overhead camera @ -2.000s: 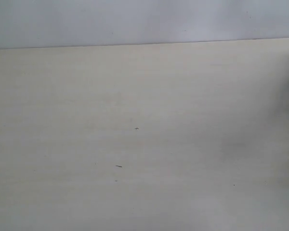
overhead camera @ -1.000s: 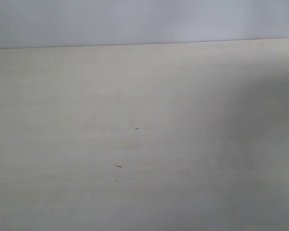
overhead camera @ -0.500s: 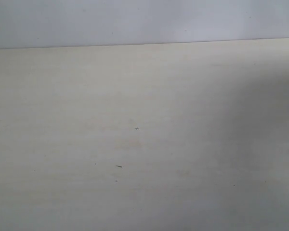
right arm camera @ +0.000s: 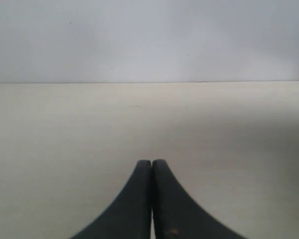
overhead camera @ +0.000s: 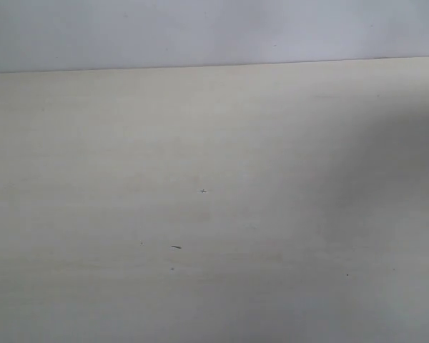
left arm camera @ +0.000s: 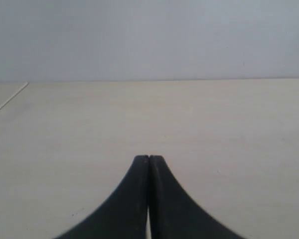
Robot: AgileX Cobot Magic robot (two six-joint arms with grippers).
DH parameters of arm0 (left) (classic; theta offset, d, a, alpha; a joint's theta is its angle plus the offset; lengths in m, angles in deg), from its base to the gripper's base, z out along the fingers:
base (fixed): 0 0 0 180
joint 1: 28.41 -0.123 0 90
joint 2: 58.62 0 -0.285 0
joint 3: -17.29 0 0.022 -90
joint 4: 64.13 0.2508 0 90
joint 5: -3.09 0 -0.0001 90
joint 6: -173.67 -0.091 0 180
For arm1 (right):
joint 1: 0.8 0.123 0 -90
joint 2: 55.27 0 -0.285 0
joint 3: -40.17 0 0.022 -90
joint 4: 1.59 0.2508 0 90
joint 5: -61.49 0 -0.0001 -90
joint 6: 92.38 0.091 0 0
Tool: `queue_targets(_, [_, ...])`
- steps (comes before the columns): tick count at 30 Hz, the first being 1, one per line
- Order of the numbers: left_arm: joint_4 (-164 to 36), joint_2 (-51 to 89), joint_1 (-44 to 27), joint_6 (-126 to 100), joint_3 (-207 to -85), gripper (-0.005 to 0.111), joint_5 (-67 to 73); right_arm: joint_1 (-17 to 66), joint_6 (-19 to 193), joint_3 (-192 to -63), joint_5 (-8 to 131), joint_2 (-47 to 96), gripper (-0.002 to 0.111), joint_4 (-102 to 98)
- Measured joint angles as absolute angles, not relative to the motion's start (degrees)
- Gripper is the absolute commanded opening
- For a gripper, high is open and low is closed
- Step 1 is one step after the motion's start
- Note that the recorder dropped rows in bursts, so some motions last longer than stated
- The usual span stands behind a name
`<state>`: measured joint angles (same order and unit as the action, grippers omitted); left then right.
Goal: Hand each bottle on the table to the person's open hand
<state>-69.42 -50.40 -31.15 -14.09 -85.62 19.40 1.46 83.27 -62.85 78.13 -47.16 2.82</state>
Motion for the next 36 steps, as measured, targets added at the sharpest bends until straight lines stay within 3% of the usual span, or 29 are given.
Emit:
queue_targets(11, [-68.9,-50.5,-24.4,-13.1,-85.5,0.000,24.0,1.5,83.3,-62.9,78.1,-47.2,0.000,2.8])
queue_targets(36, [-68.7,-50.5,-24.3,-13.1,-85.5,0.000,23.0,1.5,83.3,-62.9,78.1,-47.2,0.000,2.8])
